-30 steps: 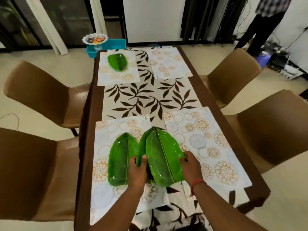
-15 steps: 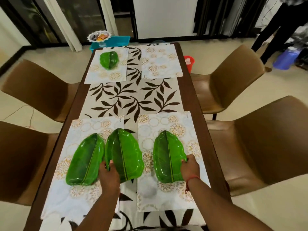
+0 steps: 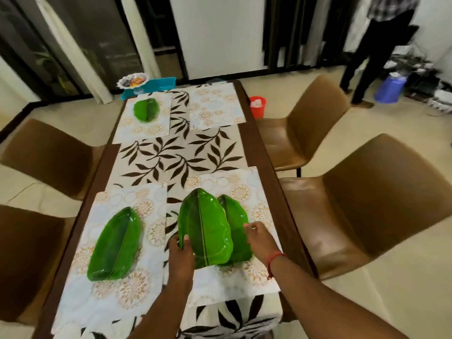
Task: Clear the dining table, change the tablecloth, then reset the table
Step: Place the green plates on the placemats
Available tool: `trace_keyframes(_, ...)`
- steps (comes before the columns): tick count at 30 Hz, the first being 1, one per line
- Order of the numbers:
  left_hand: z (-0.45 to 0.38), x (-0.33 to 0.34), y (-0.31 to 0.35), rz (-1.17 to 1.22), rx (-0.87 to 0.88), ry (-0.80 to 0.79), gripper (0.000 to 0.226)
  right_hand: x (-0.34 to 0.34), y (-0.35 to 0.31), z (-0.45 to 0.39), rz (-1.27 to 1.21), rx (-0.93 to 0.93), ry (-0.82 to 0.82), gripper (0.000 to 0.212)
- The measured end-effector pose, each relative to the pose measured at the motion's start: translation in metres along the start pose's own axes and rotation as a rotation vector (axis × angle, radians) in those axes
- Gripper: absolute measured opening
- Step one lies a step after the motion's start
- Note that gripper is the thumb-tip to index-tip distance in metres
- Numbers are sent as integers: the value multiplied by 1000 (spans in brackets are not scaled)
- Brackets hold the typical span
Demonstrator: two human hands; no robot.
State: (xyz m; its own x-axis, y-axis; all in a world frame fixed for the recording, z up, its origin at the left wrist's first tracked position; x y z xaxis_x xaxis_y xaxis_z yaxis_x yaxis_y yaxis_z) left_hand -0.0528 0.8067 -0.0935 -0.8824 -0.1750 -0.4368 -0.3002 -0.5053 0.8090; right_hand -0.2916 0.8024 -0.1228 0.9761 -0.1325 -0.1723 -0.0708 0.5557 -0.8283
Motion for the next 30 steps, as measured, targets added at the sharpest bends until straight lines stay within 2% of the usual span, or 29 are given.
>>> trace_keyframes(2,14,37,11,6,46,-138,24,-14,4,14,-186,40,-27,46)
trace_keyframes(5,55,103,34,83,128,-353,30,-65,6,37,-401,-114,138,23)
trace_keyframes(8,107,157,48,152,128,-567,32,-126,19,74,-604,-188,372,43)
trace_keyframes(10,142,180,57,157,156,-661,37,-166,26,105,-690,-222,486,44)
trace_keyframes(12,176,201,80,162,245,-743,40,-206,26,125,-745,-273,527,45)
trace_keyframes(16,246,271,142,143,403,-793,45,-314,20,152,-780,-424,614,50)
trace_keyframes(20,316,347,193,186,469,-827,46,-425,11,182,-719,-587,559,63)
trace_keyframes(23,384,410,234,272,508,-816,43,-517,4,214,-692,-627,515,76)
trace_keyframes(30,524,528,312,385,523,-930,47,-703,-13,273,-705,-666,441,69)
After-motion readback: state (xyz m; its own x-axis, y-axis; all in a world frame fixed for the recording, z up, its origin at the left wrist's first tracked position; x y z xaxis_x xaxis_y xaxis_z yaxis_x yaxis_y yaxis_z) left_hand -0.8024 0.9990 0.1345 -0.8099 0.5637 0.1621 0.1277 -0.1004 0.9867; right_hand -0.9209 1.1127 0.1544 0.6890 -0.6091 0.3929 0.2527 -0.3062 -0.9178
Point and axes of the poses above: each hand's wrist, its own z-axis away from the middle knuckle, its own x-axis out of the palm, y = z × x, the point moved 5 cm from there along -z, towards the middle knuckle, and after that the axes turned 12 degrees about -z, right-handed, at the moved point
